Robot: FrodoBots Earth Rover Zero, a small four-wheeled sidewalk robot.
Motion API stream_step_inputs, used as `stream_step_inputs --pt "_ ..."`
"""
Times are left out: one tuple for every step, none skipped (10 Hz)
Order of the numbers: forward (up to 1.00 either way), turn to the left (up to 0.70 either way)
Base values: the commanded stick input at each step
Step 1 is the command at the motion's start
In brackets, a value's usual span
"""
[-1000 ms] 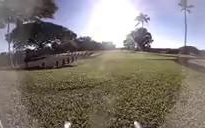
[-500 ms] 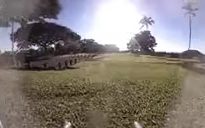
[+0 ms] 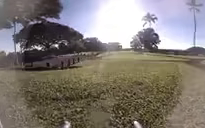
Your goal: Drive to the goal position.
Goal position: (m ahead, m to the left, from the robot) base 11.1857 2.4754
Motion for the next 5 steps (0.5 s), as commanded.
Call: stream_step_inputs --pt "0.45 -0.27" --pt "0.45 -0.27" --pt "0.45 -0.27" --pt "0.45 -0.27" --pt "0.45 -0.27"
